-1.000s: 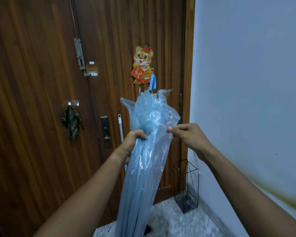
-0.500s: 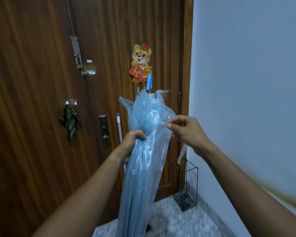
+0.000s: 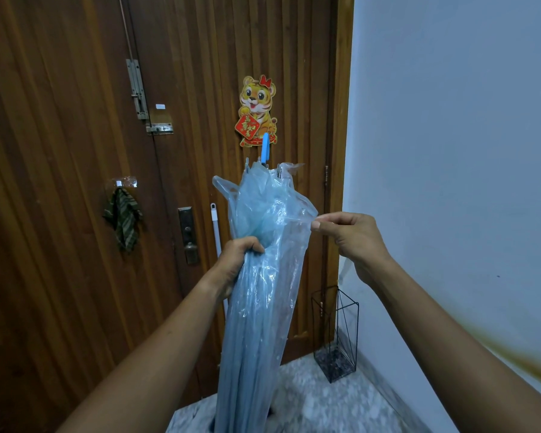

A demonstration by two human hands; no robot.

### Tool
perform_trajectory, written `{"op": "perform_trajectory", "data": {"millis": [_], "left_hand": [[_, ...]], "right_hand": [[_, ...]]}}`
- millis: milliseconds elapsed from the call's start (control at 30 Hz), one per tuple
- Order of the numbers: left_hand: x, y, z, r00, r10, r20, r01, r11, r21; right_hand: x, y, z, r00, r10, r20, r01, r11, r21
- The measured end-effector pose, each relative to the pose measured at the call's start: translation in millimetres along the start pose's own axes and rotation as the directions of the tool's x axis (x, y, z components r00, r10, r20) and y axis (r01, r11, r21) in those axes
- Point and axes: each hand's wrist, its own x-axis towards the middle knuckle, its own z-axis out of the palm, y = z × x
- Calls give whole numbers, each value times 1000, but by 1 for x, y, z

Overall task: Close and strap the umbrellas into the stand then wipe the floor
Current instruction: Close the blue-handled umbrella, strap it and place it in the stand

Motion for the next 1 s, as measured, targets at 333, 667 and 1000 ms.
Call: {"op": "perform_trajectory", "data": {"millis": [333,667,1000], "left_hand": [[-6,3,0,999,40,-27,-40,999,-17],[-17,5,3,996,58,69,-44,982,-186],[-21,11,19,972,108,210,-5,898,-439]], "right_hand": [[-7,9,4,982,-183,-52,181,983,-38],[-6,10,1,991,-23,132,20,999,31],[-3,20,9,909,119,400,-244,928,280]]}}
